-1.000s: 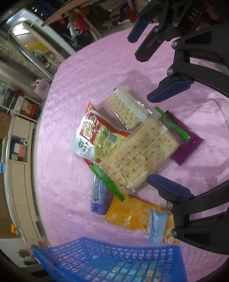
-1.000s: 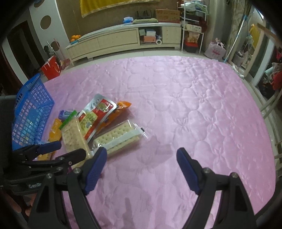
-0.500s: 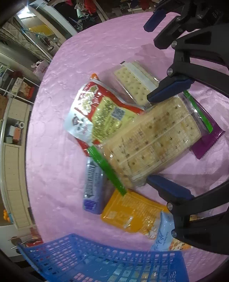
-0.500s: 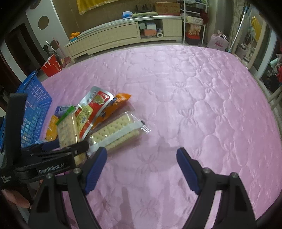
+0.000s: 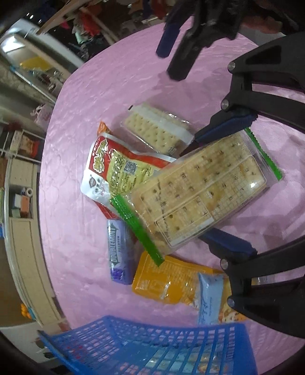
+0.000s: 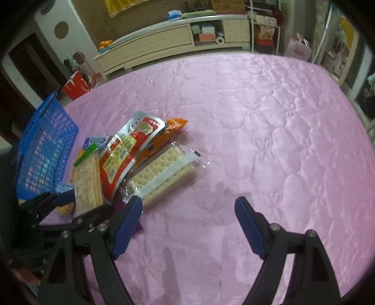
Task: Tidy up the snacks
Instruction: 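Grasp the green-strip cracker pack with the left tool while the right grasps the white cracker pack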
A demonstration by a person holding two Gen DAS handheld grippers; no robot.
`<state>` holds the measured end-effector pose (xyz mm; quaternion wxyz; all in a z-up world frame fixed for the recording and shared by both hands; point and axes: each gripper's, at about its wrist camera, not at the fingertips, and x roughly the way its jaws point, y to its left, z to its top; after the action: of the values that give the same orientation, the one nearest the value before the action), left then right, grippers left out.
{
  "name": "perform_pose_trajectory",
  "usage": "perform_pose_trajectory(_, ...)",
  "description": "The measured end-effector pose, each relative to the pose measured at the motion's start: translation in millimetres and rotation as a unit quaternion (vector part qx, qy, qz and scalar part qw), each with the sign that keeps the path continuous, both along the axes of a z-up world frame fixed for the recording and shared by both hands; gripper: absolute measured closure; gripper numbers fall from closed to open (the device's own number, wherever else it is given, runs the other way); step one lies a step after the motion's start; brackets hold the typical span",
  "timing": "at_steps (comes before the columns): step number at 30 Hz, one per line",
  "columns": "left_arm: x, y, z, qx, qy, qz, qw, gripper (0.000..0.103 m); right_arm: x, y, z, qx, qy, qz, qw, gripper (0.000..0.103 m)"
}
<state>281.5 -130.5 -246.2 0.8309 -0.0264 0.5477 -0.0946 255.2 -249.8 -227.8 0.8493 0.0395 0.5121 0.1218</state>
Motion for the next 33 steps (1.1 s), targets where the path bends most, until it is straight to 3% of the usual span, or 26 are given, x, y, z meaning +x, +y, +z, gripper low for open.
perform_pose_trajectory(6, -6.6, 9.9, 16.0, -0.001, -0.024, -0.011, 0.9997, 0.032, 22.3, 9.3, -6.0, 0.002, 0.03, -0.042, 0.999, 0.018)
perform_pose_trajectory(13, 9.7, 23.1, 26.9, 0.027, -0.055, -0.037, 0.9975, 0.033, 50.1, 24.2, -11.8, 0.026, 0.075, -0.092, 0.993, 0.019)
perform_pose_trajectory(20, 15.2, 35.5, 24.4, 0.027, -0.049, -0.033, 0.9978, 0.033, 66.1, 43.7, -32.6, -0.006, 0.124, -0.115, 0.986, 0.018)
perform_pose_trajectory(24, 20.3, 37.7, 22.1, 0.024, -0.041, -0.031, 0.9984, 0.033, 71.9, 52.0, -33.0, -0.022, 0.122, -0.12, 0.985, 0.018)
perform_pose_trajectory(27, 16.6, 39.9, 20.1, 0.017, -0.037, -0.03, 0.9987, 0.033, 76.5, 67.1, -34.2, -0.062, 0.121, -0.105, 0.985, 0.018)
perform_pose_trajectory(30, 14.7, 45.3, 19.3, 0.016, -0.034, -0.025, 0.999, 0.033, 72.0, 84.8, -34.7, -0.112, 0.101, -0.071, 0.986, 0.029)
perform_pose_trajectory(31, 13.0, 46.0, 19.0, 0.015, -0.034, -0.025, 0.999, 0.033, 67.4, 87.7, -33.4, -0.114, 0.091, -0.059, 0.987, 0.036)
perform_pose_trajectory(33, 9.3, 46.4, 18.4, 0.016, -0.034, -0.026, 0.999, 0.033, 60.5, 86.9, -32.3, -0.105, 0.085, -0.049, 0.99, 0.04)
